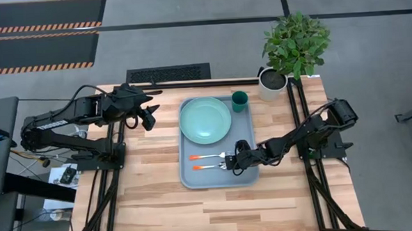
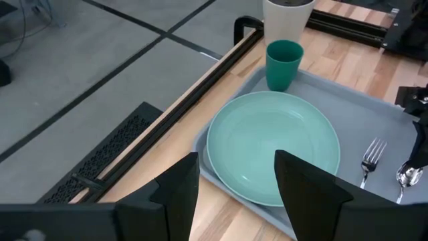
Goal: Pick and place plate/cup/fork/spoon on tray
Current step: Put the orange spoon on the gray serving tray to the bottom of the orange fork
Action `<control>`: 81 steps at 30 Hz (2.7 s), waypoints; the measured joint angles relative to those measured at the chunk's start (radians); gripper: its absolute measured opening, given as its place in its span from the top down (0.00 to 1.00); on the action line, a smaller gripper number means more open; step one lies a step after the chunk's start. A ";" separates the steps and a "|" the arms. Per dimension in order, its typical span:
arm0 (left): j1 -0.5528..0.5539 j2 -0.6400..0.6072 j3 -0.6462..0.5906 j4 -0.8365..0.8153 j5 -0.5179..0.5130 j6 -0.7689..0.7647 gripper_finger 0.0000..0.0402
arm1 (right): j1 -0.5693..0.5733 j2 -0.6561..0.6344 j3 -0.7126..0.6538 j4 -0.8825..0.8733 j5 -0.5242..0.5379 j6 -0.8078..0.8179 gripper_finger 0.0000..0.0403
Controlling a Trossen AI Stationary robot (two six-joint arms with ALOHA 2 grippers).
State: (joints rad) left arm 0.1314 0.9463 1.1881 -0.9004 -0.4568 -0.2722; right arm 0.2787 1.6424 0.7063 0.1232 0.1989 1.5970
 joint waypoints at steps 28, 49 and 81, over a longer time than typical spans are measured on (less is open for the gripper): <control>0.000 0.000 0.000 -0.008 -0.003 -0.001 0.54 | -0.019 -0.001 0.002 0.044 0.003 -0.002 0.96; 0.000 0.001 0.000 -0.008 -0.003 -0.006 0.54 | 0.049 0.100 0.078 0.106 0.107 0.037 0.95; 0.000 0.005 0.000 -0.007 -0.027 -0.037 0.54 | 0.004 0.047 0.079 -0.048 0.033 -0.056 0.92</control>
State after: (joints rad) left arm 0.1315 0.9512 1.1881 -0.9073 -0.4839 -0.3088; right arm 0.2829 1.6894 0.7853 0.0753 0.2321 1.5410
